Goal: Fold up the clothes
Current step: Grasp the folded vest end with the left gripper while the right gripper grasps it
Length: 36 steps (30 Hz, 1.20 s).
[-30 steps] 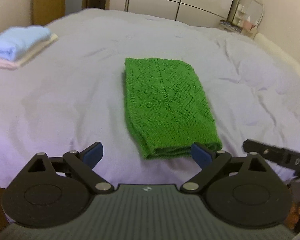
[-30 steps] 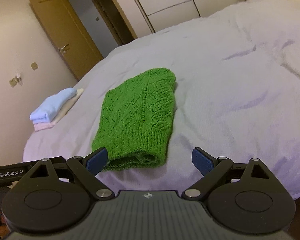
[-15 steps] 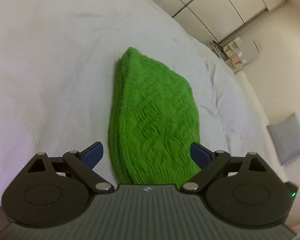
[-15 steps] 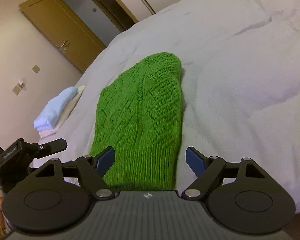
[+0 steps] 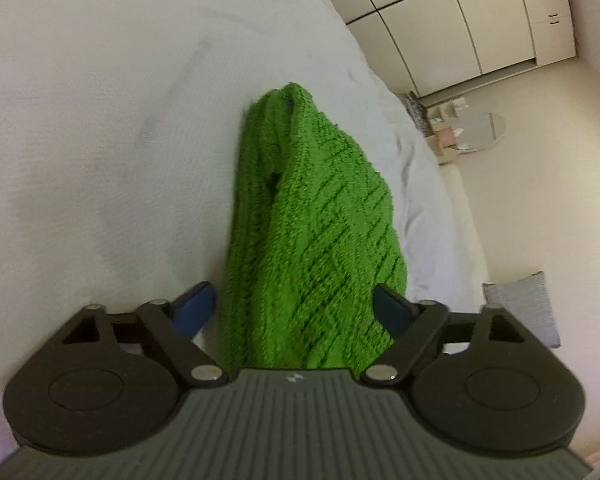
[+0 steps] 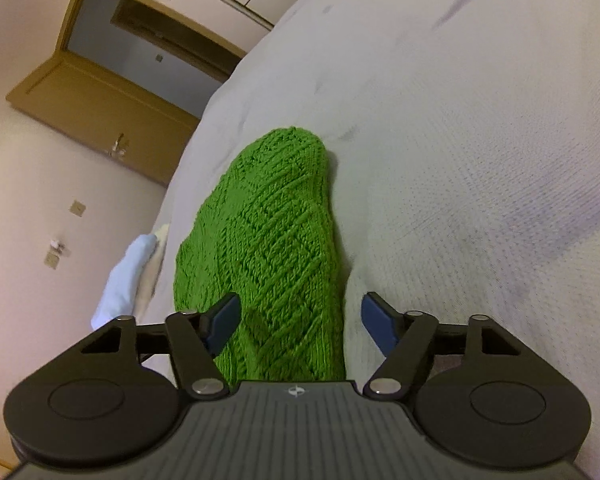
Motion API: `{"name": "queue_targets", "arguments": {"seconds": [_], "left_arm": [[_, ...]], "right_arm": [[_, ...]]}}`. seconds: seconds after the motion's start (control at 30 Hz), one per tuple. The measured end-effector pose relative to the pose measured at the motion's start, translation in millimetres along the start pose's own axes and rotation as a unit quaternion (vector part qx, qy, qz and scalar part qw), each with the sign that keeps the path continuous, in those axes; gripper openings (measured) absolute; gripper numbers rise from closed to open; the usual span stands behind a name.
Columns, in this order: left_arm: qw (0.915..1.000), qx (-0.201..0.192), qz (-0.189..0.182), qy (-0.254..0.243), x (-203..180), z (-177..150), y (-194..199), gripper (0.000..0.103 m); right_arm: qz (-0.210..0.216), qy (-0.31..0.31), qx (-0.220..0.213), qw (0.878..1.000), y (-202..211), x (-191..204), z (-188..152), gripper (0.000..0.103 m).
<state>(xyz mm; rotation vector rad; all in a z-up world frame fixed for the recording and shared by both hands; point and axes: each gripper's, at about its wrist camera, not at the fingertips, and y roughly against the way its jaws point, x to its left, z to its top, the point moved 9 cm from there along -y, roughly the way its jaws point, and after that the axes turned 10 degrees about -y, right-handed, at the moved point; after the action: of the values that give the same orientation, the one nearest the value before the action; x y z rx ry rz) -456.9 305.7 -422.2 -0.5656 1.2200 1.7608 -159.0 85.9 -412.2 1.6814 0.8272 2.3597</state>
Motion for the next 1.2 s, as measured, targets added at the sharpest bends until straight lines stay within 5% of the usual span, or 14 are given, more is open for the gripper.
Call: {"name": "queue_targets", "arguments": {"seconds": [0.1, 0.4, 0.53, 0.83, 1.0, 1.2], "left_arm": [[0.9998, 0.013, -0.012, 0.001, 3.4, 4.5, -18.0, 0.06], [0.9989, 0.02, -0.04, 0.014, 13.0, 15.3, -39.6, 0.055], [0.9986, 0.021, -0.046, 0.017, 17.7, 16.7, -45.1, 0.053], [0.9982, 0.033, -0.05, 0.004, 19.6, 23.8, -67.6, 0.05], [0.9978, 0.046, -0.048, -0.006, 16.7, 25.1, -75.8, 0.036], [0.9968, 0.076, -0.023, -0.011, 9.0, 28.3, -84.6, 0.03]], "right_arm": [[0.009, -0.008, -0.001, 1.0, -5.9, -3.2, 4.4, 0.067], [0.05, -0.061, 0.023, 0.997, -29.0, -4.4, 20.2, 0.068], [0.083, -0.082, 0.033, 0.993, -35.4, -2.7, 23.2, 0.08], [0.034, -0.033, 0.06, 0.997, -70.6, 8.6, 21.7, 0.08], [0.046, -0.027, 0.079, 0.995, -86.4, 7.9, 27.2, 0.05], [0.046, -0.038, 0.107, 0.992, -93.3, 8.1, 31.2, 0.042]]}}
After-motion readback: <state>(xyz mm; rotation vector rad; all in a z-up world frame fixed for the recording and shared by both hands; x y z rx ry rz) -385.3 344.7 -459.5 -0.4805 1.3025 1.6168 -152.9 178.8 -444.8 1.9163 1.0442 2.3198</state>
